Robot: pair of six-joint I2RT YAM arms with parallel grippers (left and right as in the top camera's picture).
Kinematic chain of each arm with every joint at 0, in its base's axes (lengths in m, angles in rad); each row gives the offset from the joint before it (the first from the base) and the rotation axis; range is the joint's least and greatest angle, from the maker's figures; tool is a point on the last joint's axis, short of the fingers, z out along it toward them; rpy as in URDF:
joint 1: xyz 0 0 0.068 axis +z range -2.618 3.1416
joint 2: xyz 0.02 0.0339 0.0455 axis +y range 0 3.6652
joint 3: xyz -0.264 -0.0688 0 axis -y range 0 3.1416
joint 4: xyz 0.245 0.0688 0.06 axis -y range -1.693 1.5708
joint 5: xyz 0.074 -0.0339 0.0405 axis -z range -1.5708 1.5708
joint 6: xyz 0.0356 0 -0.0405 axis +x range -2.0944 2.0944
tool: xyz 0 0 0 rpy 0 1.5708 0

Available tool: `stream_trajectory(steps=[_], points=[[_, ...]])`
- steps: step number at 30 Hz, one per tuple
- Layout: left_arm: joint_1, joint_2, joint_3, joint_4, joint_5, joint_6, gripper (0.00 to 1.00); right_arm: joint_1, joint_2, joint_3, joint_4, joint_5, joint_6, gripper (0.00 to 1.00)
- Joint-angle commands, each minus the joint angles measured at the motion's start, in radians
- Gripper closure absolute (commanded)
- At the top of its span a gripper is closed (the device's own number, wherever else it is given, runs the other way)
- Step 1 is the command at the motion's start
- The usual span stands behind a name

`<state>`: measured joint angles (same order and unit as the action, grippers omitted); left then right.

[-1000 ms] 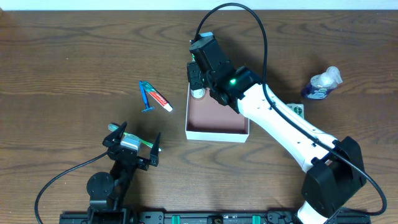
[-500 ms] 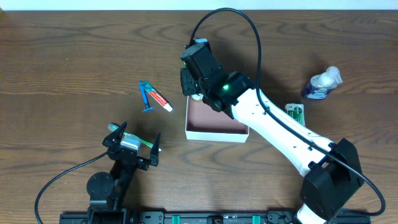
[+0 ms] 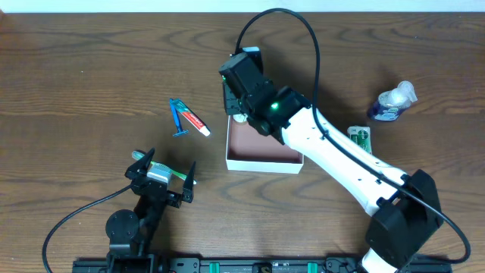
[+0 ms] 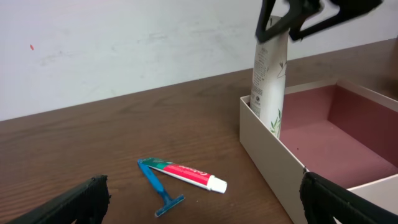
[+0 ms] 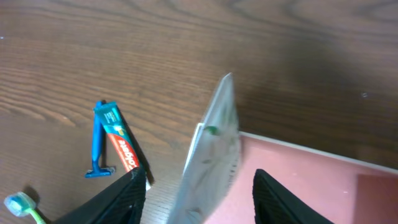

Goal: Pack container
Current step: 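Carry the Pantene tube over the box and stand it upright inside, then move the right gripper to the blue soap pump bottle and grasp it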

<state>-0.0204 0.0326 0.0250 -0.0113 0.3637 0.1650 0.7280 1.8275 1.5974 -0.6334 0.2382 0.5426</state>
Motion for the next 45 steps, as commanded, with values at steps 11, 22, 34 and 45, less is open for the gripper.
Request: stream_trajectory(steps=[11, 22, 34, 45], points=[[0.006, -0.002, -0.021, -0.032, 0.01, 0.013, 0.02, -0.342, -0.32, 0.113, -0.25, 0.02, -0.073, 0.35], [0.006, -0.002, -0.021, -0.032, 0.01, 0.013, 0.02, -0.644, -0.232, 0.102, -0.386, 0.008, -0.131, 0.32], [0.006, -0.002, -0.021, -0.032, 0.01, 0.013, 0.02, -0.881, -0.097, 0.102, -0.362, -0.275, -0.383, 0.28], [0.006, -0.002, -0.021, -0.032, 0.01, 0.013, 0.02, -0.918, 0.027, 0.102, -0.41, -0.295, -0.568, 0.23]])
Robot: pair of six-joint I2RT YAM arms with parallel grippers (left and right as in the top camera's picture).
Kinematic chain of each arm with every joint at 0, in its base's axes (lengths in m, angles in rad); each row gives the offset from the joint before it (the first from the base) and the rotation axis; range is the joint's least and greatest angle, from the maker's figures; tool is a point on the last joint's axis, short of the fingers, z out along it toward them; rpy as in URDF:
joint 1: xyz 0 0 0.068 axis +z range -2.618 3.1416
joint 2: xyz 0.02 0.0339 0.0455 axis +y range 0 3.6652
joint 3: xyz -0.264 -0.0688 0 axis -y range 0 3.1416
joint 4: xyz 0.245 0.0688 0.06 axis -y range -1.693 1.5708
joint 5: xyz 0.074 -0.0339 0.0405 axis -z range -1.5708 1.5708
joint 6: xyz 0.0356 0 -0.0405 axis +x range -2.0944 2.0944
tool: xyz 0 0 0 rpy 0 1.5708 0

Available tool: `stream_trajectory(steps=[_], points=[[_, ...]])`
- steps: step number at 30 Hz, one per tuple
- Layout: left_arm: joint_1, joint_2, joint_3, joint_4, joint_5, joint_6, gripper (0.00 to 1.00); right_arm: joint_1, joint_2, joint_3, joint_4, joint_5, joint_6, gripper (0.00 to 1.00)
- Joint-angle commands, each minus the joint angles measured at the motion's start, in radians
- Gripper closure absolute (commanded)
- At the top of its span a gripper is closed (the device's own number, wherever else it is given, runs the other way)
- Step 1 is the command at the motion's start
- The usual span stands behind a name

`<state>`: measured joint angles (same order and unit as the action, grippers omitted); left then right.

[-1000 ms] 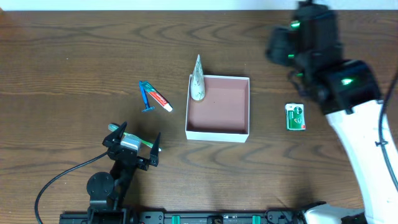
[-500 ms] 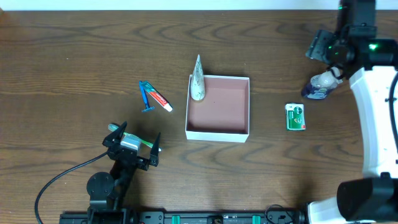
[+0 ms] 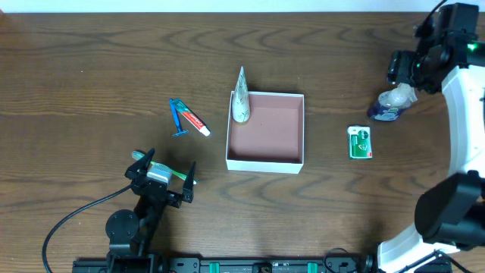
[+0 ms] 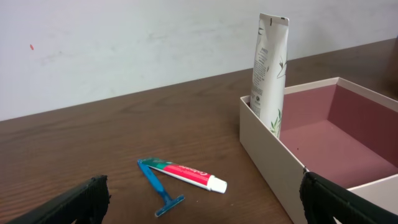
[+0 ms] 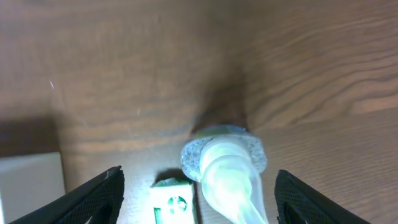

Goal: Pack container
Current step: 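Move the right gripper to the blue soap pump bottle and grasp it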

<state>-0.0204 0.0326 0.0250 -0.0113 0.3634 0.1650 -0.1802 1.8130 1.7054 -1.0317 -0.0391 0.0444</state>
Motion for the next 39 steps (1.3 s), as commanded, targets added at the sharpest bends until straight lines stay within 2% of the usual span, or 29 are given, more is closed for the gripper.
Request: stream_trajectory(steps=[1, 7, 9, 15, 26, 39], points=[[0.006, -0.002, -0.021, -0.032, 0.011, 0.013, 0.02, -0.01, 0.055, -0.006, -0.018, -0.018, -0.076, 0.23], [0.006, -0.002, -0.021, -0.032, 0.011, 0.013, 0.02, -0.011, 0.114, -0.006, -0.031, -0.018, -0.076, 0.27], [0.006, -0.002, -0.021, -0.032, 0.011, 0.013, 0.02, -0.011, 0.118, -0.006, -0.032, -0.018, -0.076, 0.31], [0.006, -0.002, -0.021, -0.032, 0.011, 0.013, 0.02, -0.011, 0.118, -0.006, -0.032, -0.018, -0.076, 0.55], [0.006, -0.002, -0.021, -0.032, 0.011, 0.013, 0.02, -0.011, 0.118, -0.006, -0.033, -0.005, -0.076, 0.86], [0.006, -0.002, -0.021, -0.032, 0.011, 0.013, 0.02, 0.018, 0.044, -0.004, -0.002, 0.001, -0.082, 0.88]])
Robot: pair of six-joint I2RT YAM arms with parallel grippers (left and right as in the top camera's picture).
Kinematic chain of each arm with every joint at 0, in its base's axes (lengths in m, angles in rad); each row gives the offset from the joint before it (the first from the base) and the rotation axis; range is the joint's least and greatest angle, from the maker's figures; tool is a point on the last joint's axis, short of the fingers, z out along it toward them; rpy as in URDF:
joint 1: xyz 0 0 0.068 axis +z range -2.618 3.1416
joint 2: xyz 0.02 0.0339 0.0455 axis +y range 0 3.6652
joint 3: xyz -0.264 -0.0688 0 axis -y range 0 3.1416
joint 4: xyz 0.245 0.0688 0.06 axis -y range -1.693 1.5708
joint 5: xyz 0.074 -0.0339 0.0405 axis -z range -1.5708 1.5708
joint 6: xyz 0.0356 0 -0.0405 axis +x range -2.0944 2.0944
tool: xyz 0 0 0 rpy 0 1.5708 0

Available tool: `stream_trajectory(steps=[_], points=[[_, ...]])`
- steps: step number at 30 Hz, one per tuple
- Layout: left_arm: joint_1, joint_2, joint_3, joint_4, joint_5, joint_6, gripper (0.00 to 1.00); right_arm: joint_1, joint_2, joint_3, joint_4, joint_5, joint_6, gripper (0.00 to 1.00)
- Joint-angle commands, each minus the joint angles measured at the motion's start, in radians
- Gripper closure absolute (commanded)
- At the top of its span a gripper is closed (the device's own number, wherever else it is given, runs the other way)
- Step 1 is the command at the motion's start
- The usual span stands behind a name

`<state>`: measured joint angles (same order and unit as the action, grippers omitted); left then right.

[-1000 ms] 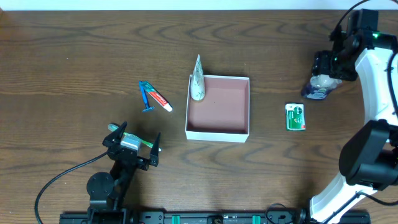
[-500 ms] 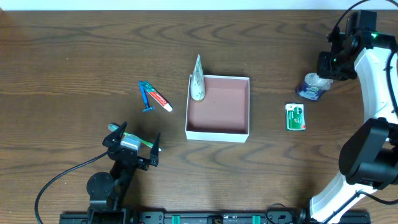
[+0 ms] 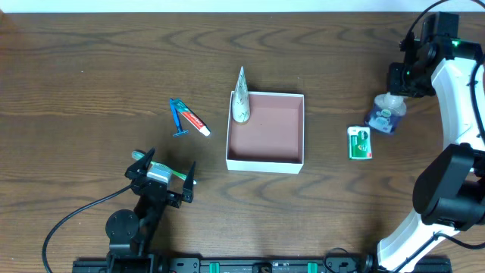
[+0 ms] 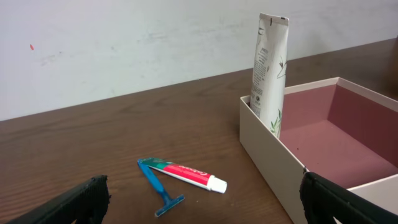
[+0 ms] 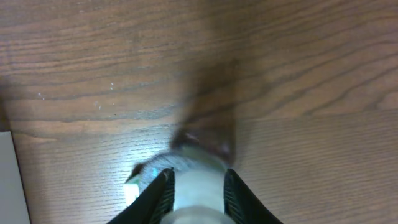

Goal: Pack container
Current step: 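Move the right gripper to the blue soap pump bottle and grasp it, then lift the soap bottle into the box beside the tube and release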

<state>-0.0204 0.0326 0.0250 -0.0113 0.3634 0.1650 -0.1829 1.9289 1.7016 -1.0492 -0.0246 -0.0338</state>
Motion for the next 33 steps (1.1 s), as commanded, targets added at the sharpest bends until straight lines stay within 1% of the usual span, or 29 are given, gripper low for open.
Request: stream_trajectory(steps=[1, 7, 11, 14, 18, 24, 33], points=[[0.006, -0.002, -0.021, -0.032, 0.011, 0.013, 0.02, 0.029, -0.093, 0.0, 0.024, -0.027, -0.005, 0.88], [0.006, -0.002, -0.021, -0.032, 0.011, 0.013, 0.02, 0.095, -0.245, 0.0, 0.047, -0.076, -0.005, 0.88], [0.006, -0.002, -0.021, -0.032, 0.011, 0.013, 0.02, 0.165, -0.346, 0.0, 0.055, -0.087, -0.005, 0.87], [0.006, -0.002, -0.021, -0.032, 0.011, 0.013, 0.02, 0.245, -0.41, 0.0, 0.056, -0.096, 0.004, 0.88], [0.006, -0.002, -0.021, -0.032, 0.011, 0.013, 0.02, 0.362, -0.455, 0.0, 0.073, -0.095, 0.061, 0.88], [0.006, -0.002, -0.021, -0.032, 0.011, 0.013, 0.02, 0.51, -0.442, 0.0, 0.108, -0.057, 0.18, 0.88], [0.006, -0.002, -0.021, -0.032, 0.011, 0.013, 0.02, 0.654, -0.322, 0.0, 0.156, 0.022, 0.232, 0.88]])
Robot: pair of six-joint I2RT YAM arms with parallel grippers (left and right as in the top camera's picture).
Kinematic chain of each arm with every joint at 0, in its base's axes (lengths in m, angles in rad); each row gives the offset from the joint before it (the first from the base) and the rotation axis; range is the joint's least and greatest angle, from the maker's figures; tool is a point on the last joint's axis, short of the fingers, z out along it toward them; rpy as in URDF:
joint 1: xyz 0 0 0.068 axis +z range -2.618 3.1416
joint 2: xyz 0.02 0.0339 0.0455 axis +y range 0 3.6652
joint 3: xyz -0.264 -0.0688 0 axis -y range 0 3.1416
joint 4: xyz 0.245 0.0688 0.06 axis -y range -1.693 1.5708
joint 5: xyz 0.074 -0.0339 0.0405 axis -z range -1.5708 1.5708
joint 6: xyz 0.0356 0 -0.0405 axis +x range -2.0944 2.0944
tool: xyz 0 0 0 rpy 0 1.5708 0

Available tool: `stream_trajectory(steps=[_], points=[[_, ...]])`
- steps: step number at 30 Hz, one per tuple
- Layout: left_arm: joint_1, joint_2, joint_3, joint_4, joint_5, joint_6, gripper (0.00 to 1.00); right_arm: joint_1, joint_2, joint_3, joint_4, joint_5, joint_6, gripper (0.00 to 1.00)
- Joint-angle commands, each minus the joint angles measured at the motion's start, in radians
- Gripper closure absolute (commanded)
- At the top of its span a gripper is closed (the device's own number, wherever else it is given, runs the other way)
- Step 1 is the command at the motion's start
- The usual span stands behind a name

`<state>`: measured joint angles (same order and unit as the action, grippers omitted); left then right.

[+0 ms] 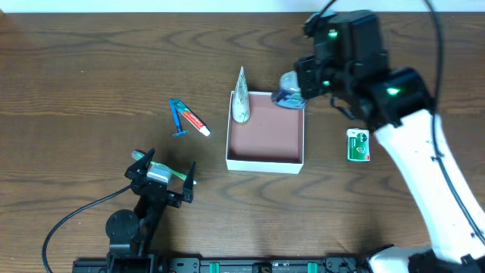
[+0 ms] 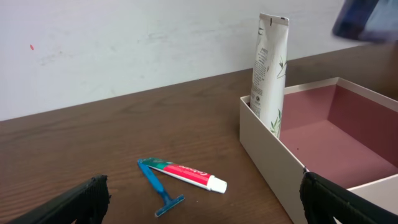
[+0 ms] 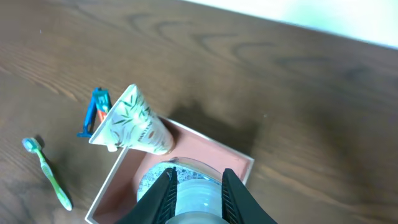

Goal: Pack container
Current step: 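Lift the soap bottle into the box beside the tube and release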

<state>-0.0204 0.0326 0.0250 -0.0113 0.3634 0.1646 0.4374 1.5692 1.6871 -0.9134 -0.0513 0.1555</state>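
A white box (image 1: 265, 164) with a pink floor sits mid-table. In its far left corner a white tube (image 1: 241, 98) with a leaf print stands leaning. My right gripper (image 3: 196, 186) is shut on a clear bottle (image 1: 290, 89) with a blue label, held above the box's far right corner. That bottle shows as a blue blur (image 2: 367, 18) in the left wrist view. My left gripper (image 2: 202, 199) rests open near the front left, empty.
A toothpaste tube (image 1: 195, 120) and a blue razor (image 1: 177, 121) lie left of the box. A green toothbrush (image 3: 50, 177) lies by the left gripper. Right of the box lies a green packet (image 1: 358, 144).
My right gripper held the bottle at the far right of the table. Now it holds the bottle over the box's far right corner. The left arm has not moved.
First my right gripper was at the white tube in the box's far left corner. Then the tube stood there alone and the gripper was open over the bottle at the far right. It then shut on the bottle, which is now over the box.
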Motion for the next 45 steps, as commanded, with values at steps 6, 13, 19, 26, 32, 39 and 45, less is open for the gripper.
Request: stream_trajectory(steps=[6, 13, 19, 26, 32, 39, 45], points=[[0.006, -0.002, -0.021, -0.032, 0.011, 0.014, 0.02, 0.081, 0.153, 0.014, 0.055, 0.109, 0.043, 0.89], [0.006, -0.002, -0.021, -0.032, 0.011, 0.014, 0.02, 0.087, 0.23, 0.014, 0.098, 0.13, 0.042, 0.89], [0.006, -0.002, -0.021, -0.032, 0.011, 0.014, 0.02, 0.087, 0.269, 0.014, 0.14, 0.134, 0.038, 0.89], [0.006, -0.002, -0.021, -0.032, 0.011, 0.014, 0.02, 0.088, 0.301, 0.013, 0.157, 0.134, 0.038, 0.9], [0.006, -0.002, -0.021, -0.032, 0.011, 0.014, 0.02, 0.088, 0.322, 0.012, 0.159, 0.13, 0.03, 0.91], [0.006, -0.002, -0.021, -0.032, 0.011, 0.014, 0.02, 0.097, 0.358, 0.011, 0.167, 0.13, 0.026, 0.91], [0.006, -0.002, -0.021, -0.032, 0.011, 0.014, 0.02, 0.118, 0.385, 0.011, 0.2, 0.13, 0.023, 0.91]])
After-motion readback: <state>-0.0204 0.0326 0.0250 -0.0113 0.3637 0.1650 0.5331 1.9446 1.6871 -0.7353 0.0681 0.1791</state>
